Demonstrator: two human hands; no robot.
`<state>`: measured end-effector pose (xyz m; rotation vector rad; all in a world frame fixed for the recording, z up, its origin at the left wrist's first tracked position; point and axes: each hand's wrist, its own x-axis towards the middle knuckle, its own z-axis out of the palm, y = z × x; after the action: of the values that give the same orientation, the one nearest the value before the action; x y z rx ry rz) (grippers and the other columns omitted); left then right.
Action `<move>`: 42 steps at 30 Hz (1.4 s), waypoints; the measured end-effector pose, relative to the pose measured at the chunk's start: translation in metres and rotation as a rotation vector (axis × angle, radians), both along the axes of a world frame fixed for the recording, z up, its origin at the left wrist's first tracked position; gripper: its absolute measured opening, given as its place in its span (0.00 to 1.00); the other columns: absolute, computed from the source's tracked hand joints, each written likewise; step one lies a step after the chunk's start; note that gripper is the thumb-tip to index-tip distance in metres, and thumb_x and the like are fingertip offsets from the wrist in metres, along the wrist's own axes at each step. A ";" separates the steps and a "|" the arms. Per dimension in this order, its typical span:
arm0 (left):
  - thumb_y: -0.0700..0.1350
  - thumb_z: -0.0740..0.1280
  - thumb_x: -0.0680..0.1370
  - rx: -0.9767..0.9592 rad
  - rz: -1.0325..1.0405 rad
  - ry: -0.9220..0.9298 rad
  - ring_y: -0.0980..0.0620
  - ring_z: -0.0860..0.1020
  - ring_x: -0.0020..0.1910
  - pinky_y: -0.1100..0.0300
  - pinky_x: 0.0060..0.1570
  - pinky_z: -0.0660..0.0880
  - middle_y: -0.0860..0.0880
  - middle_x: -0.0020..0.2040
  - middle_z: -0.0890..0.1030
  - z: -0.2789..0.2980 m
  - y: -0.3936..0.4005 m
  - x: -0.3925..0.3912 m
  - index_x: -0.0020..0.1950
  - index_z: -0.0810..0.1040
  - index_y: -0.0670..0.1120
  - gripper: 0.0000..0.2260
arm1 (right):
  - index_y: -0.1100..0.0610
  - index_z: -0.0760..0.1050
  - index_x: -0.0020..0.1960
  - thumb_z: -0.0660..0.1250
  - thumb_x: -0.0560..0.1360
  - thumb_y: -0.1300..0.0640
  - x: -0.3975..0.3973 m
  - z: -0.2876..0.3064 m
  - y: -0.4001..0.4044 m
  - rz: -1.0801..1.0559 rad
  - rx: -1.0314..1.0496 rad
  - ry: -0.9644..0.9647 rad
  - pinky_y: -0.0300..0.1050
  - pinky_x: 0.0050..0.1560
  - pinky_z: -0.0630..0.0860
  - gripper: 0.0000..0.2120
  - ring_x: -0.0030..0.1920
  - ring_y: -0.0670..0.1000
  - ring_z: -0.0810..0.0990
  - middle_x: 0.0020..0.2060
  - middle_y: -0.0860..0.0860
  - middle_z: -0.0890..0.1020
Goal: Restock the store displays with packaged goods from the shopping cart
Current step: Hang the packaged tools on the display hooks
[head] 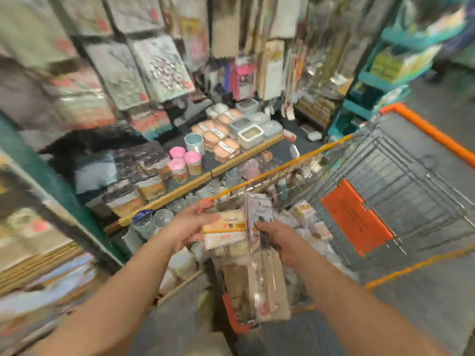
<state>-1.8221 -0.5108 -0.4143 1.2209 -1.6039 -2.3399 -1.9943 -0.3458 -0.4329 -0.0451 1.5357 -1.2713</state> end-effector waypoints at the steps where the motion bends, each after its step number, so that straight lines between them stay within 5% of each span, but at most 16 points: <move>1: 0.36 0.73 0.74 0.019 0.152 0.040 0.54 0.83 0.32 0.63 0.30 0.78 0.42 0.50 0.82 0.008 0.003 0.018 0.60 0.75 0.45 0.17 | 0.63 0.78 0.49 0.69 0.77 0.62 0.014 0.009 -0.008 0.010 -0.033 0.011 0.39 0.27 0.77 0.04 0.26 0.49 0.81 0.30 0.53 0.83; 4: 0.43 0.81 0.64 0.006 0.403 0.116 0.44 0.84 0.47 0.46 0.53 0.81 0.38 0.54 0.83 0.029 0.011 0.077 0.66 0.73 0.40 0.33 | 0.63 0.79 0.48 0.80 0.63 0.54 0.060 0.033 -0.035 0.095 -0.068 -0.004 0.44 0.32 0.77 0.20 0.28 0.53 0.79 0.32 0.56 0.81; 6: 0.40 0.79 0.66 0.003 0.526 0.153 0.41 0.83 0.51 0.39 0.61 0.75 0.38 0.55 0.83 0.040 0.016 0.125 0.67 0.73 0.41 0.31 | 0.63 0.79 0.52 0.76 0.68 0.56 0.100 0.048 -0.055 0.183 -0.137 -0.041 0.46 0.37 0.77 0.16 0.33 0.55 0.80 0.36 0.57 0.81; 8: 0.34 0.70 0.74 0.013 0.639 0.174 0.45 0.84 0.42 0.45 0.53 0.79 0.42 0.47 0.85 0.044 0.018 0.154 0.61 0.74 0.41 0.16 | 0.67 0.79 0.56 0.68 0.77 0.61 0.126 0.057 -0.069 0.205 -0.182 -0.020 0.47 0.39 0.77 0.10 0.36 0.56 0.81 0.39 0.60 0.82; 11: 0.38 0.65 0.80 -0.041 0.799 0.191 0.50 0.84 0.34 0.56 0.41 0.79 0.45 0.38 0.85 0.054 0.012 0.203 0.53 0.76 0.39 0.04 | 0.65 0.78 0.53 0.66 0.79 0.65 0.178 0.067 -0.092 0.274 -0.253 -0.027 0.45 0.42 0.81 0.05 0.35 0.51 0.83 0.35 0.54 0.85; 15: 0.41 0.65 0.81 -0.063 0.834 0.192 0.48 0.84 0.39 0.56 0.42 0.79 0.43 0.44 0.85 0.075 -0.005 0.258 0.61 0.74 0.39 0.11 | 0.64 0.80 0.55 0.68 0.77 0.64 0.236 0.083 -0.119 0.314 -0.282 -0.106 0.51 0.53 0.79 0.08 0.44 0.53 0.84 0.44 0.57 0.86; 19: 0.38 0.63 0.81 -0.170 0.756 0.145 0.50 0.82 0.47 0.53 0.46 0.78 0.47 0.47 0.85 0.096 -0.019 0.327 0.56 0.73 0.46 0.06 | 0.65 0.76 0.63 0.74 0.73 0.58 0.293 0.094 -0.156 0.398 -0.313 -0.067 0.58 0.66 0.74 0.21 0.57 0.59 0.82 0.55 0.60 0.84; 26: 0.41 0.63 0.82 -0.361 0.956 0.071 0.53 0.83 0.36 0.62 0.30 0.77 0.43 0.47 0.83 0.113 -0.065 0.457 0.61 0.74 0.41 0.09 | 0.62 0.76 0.64 0.75 0.73 0.58 0.396 0.102 -0.219 0.549 -0.334 0.029 0.59 0.62 0.77 0.22 0.56 0.60 0.83 0.53 0.59 0.85; 28: 0.40 0.65 0.81 -0.387 1.026 0.044 0.50 0.84 0.40 0.61 0.31 0.79 0.41 0.50 0.83 0.118 -0.078 0.486 0.61 0.73 0.41 0.09 | 0.60 0.73 0.68 0.81 0.65 0.49 0.411 0.100 -0.232 0.581 -0.341 0.032 0.62 0.64 0.75 0.37 0.59 0.60 0.81 0.57 0.58 0.83; 31: 0.43 0.69 0.79 -0.449 1.052 -0.016 0.45 0.85 0.50 0.49 0.47 0.81 0.43 0.54 0.84 0.126 -0.101 0.525 0.63 0.73 0.47 0.13 | 0.56 0.68 0.73 0.85 0.45 0.38 0.414 0.081 -0.254 0.577 -0.316 0.043 0.64 0.64 0.74 0.62 0.63 0.61 0.78 0.65 0.57 0.78; 33: 0.47 0.69 0.78 -0.514 1.035 -0.037 0.45 0.84 0.52 0.42 0.56 0.78 0.46 0.54 0.85 0.132 -0.117 0.545 0.62 0.74 0.51 0.13 | 0.53 0.65 0.75 0.85 0.41 0.37 0.405 0.058 -0.276 0.590 -0.293 0.055 0.64 0.63 0.74 0.67 0.66 0.61 0.76 0.68 0.57 0.75; 35: 0.49 0.68 0.79 -0.568 1.043 -0.027 0.46 0.83 0.55 0.40 0.61 0.76 0.47 0.55 0.85 0.135 -0.135 0.557 0.62 0.75 0.52 0.12 | 0.52 0.65 0.75 0.86 0.48 0.39 0.404 0.068 -0.284 0.607 -0.284 0.048 0.65 0.62 0.75 0.60 0.66 0.60 0.76 0.69 0.56 0.75; 39: 0.50 0.65 0.81 -0.655 1.063 -0.059 0.49 0.84 0.54 0.43 0.61 0.76 0.49 0.54 0.85 0.151 -0.162 0.557 0.61 0.76 0.51 0.10 | 0.59 0.77 0.62 0.74 0.74 0.57 0.424 0.124 -0.303 0.692 -0.310 0.083 0.53 0.47 0.81 0.18 0.48 0.60 0.85 0.50 0.58 0.86; 42: 0.47 0.65 0.81 -0.703 1.025 -0.147 0.52 0.84 0.53 0.47 0.59 0.78 0.50 0.54 0.85 0.162 -0.182 0.555 0.59 0.77 0.51 0.07 | 0.59 0.76 0.62 0.80 0.66 0.51 0.441 0.144 -0.340 0.751 -0.356 0.113 0.59 0.53 0.81 0.28 0.49 0.61 0.85 0.51 0.58 0.85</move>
<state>-1.2670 -0.6930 -0.2524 1.4950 -1.1773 -0.9841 -1.5537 -0.6856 -0.2884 -0.8539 1.1830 -0.9123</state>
